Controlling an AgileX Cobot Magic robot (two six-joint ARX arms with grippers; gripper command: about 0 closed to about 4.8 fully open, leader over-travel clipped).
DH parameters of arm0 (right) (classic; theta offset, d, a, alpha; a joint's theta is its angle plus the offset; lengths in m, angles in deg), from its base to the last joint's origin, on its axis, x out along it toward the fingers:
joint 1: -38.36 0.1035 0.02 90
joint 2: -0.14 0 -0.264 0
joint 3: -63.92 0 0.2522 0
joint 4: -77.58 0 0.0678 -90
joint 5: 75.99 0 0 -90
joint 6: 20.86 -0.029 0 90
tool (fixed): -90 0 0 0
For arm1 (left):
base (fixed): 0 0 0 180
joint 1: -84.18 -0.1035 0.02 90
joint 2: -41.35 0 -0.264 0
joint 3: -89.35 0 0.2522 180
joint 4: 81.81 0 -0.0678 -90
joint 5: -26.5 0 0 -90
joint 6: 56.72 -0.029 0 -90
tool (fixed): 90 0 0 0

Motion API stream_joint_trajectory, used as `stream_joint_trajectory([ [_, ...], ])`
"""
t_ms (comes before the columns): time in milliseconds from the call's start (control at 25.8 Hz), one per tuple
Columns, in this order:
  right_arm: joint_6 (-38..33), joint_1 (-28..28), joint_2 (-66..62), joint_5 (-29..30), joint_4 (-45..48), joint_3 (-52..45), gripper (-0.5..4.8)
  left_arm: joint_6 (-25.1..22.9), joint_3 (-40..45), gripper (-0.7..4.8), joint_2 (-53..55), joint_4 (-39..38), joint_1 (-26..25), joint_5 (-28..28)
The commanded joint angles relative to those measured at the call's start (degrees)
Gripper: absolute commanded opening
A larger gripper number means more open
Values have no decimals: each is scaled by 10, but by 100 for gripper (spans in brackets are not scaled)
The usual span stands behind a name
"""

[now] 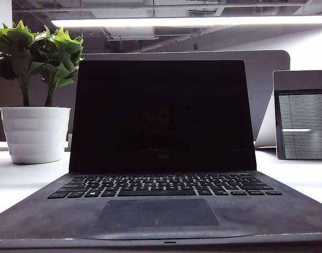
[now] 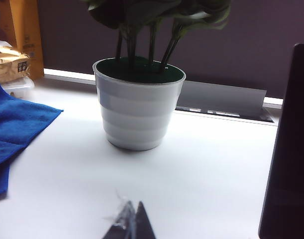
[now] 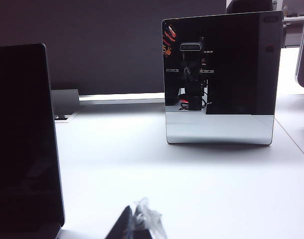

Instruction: Close the laptop lid.

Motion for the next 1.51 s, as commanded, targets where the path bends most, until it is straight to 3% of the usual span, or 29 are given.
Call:
stream_joint_trajectory([
  [39, 2, 0, 0, 2, 4, -1, -4, 1, -1, -5, 0, 7, 0, -1],
  [349, 1, 1, 0, 3, 10, -1, -4, 2, -1, -5, 0, 13, 0, 0],
  [426, 1, 1, 0, 3, 26, 0, -4, 14, -2, -5, 0, 46, 0, 1],
  [543, -28, 1, 0, 3, 44, 12, -5, 80, -2, -5, 0, 171, 0, -2],
  [620, -47, 1, 0, 2, 57, 31, -5, 107, -18, -5, 0, 199, 0, -2],
  [736, -47, 1, -1, -9, 57, 71, -5, 130, -67, -5, 0, 156, 0, 1],
  [853, -46, 1, -31, -12, 57, 122, -5, 141, -135, -5, 17, 54, 0, 8],
  [1047, -46, 1, -177, 0, 106, 211, -4, 179, -215, -5, 104, 75, 0, 83],
  [1124, -46, 1, -258, 30, 126, 253, -4, 179, -262, -5, 164, 76, 0, 109],
  [1279, -46, 1, -432, 144, 128, 352, -5, 165, -361, -5, 329, 81, 0, 198],
  [1395, -46, 1, -574, 245, 127, 443, -5, 164, -466, -5, 494, 84, 0, 310],
  [1512, -46, 1, -673, 291, 127, 513, -5, 162, -543, -5, 617, 85, 0, 337],
])
